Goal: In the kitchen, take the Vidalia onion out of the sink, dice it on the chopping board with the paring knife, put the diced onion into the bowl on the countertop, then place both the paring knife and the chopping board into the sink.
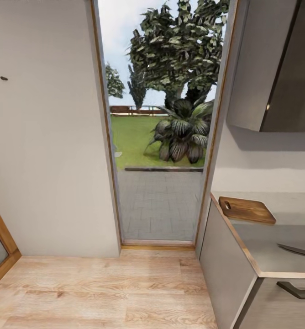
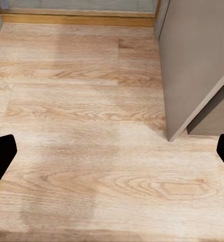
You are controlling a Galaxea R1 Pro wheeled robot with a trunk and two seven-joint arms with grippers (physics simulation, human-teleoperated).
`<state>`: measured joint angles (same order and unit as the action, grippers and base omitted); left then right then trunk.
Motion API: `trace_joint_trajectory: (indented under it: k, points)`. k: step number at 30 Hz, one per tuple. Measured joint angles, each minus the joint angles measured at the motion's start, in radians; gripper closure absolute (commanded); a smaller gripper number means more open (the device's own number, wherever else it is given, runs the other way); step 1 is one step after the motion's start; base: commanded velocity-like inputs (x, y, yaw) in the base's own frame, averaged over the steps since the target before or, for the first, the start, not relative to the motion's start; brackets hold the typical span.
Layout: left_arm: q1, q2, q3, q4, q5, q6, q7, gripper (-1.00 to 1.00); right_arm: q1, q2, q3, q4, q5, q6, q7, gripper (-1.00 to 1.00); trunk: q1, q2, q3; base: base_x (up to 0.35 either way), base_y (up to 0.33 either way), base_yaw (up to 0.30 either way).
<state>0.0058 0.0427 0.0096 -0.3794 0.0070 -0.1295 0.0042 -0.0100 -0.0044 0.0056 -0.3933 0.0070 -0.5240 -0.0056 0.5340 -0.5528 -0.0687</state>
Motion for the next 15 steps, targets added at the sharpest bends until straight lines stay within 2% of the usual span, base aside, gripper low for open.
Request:
trace_joint_trajectory:
  k: [15]
  points:
    - [0.000, 0.000, 0.000, -0.001, 0.000, 0.000, 0.000, -1.00, 0.000, 0.000, 0.001, 0.000, 0.000, -0.002, 0.000, -1.00, -0.058, 0.105, 0.047, 0.000, 0.000, 0.000]
